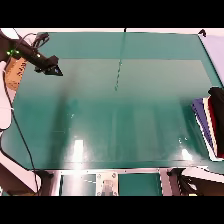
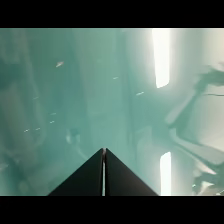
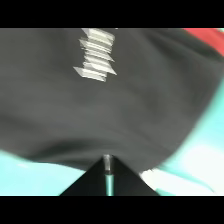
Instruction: Fold the shirts.
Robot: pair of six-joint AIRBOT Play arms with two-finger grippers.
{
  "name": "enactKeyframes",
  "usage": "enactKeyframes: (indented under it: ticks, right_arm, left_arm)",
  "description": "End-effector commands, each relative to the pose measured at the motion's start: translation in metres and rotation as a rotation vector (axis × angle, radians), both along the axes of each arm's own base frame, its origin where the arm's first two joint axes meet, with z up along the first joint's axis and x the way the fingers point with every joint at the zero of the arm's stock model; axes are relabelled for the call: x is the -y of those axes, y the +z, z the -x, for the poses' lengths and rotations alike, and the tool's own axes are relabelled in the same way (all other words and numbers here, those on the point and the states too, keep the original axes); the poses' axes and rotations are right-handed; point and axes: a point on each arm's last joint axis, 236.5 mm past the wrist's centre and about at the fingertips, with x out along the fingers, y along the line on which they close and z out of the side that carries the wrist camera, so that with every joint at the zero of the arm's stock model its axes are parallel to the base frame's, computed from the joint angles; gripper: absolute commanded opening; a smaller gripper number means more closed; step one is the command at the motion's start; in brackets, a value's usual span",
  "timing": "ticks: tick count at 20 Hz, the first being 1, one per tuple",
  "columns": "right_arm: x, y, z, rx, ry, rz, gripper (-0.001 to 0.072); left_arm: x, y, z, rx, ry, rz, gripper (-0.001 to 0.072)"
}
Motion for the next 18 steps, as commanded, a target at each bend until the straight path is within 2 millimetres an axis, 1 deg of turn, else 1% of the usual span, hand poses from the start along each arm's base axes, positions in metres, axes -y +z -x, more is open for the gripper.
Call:
enactKeyframes:
  ticks: [1, 2, 3, 4, 6, 7, 8, 10, 11, 12, 13, 14, 15, 17, 18]
  right_arm:
    - [-0.036, 0.037, -0.090, 0.216, 0.198, 0.052, 0.0012]
    - [-0.055, 0.036, -0.107, 0.230, 0.258, 0.039, 0.0010]
    - [-0.078, 0.034, -0.122, 0.234, 0.324, 0.020, 0.0010]
    - [-0.100, 0.031, -0.134, 0.237, 0.386, 0.011, 0.0009]
    - [-0.155, 0.022, -0.153, 0.252, 0.542, 0.005, 0.0009]
    - [-0.183, 0.016, -0.158, 0.265, 0.620, 0.007, 0.0009]
    - [-0.216, 0.006, -0.159, 0.272, 0.700, -0.001, 0.0009]
    - [-0.274, -0.019, -0.147, 0.268, 0.840, -0.027, 0.0009]
    - [-0.301, -0.033, -0.139, 0.269, 0.910, -0.038, 0.0010]
    - [-0.323, -0.046, -0.133, 0.270, 0.968, -0.045, 0.0009]
    - [-0.343, -0.056, -0.128, 0.277, 1.017, -0.055, 0.0010]
    - [-0.359, -0.062, -0.126, 0.285, 1.058, -0.063, 0.0009]
    - [-0.372, -0.065, -0.126, 0.298, 1.090, -0.066, 0.0009]
    - [-0.390, -0.062, -0.131, 0.339, 1.136, -0.058, 0.0010]
    - [-0.396, -0.062, -0.130, 0.343, 1.151, -0.060, 0.0010]
  left_arm:
    - [0.007, 0.034, 0.005, 0.065, 0.025, 0.035, 0.0026]
    - [0.008, 0.045, 0.010, 0.090, 0.036, 0.036, 0.0026]
    - [0.008, 0.052, 0.018, 0.100, 0.041, 0.034, 0.0026]
    - [0.008, 0.055, 0.029, 0.096, 0.043, 0.028, 0.0026]
    - [0.008, 0.055, 0.057, 0.076, 0.052, 0.018, 0.0026]
    - [0.009, 0.052, 0.072, 0.071, 0.063, 0.019, 0.0026]
    - [0.011, 0.047, 0.087, 0.066, 0.076, 0.021, 0.0026]
    - [0.014, 0.029, 0.122, 0.041, 0.109, 0.026, 0.0026]
    - [0.015, 0.019, 0.139, 0.031, 0.118, 0.026, 0.0026]
    - [0.016, 0.009, 0.155, 0.022, 0.130, 0.026, 0.0026]
    - [0.016, 0.001, 0.166, 0.019, 0.143, 0.024, 0.0026]
    - [0.015, -0.005, 0.172, 0.021, 0.152, 0.020, 0.0026]
    - [0.015, -0.010, 0.176, 0.014, 0.154, 0.019, 0.0026]
    - [0.014, -0.011, 0.175, 0.028, 0.143, 0.010, 0.0026]
    - [0.013, -0.011, 0.171, 0.043, 0.145, 0.006, 0.0026]
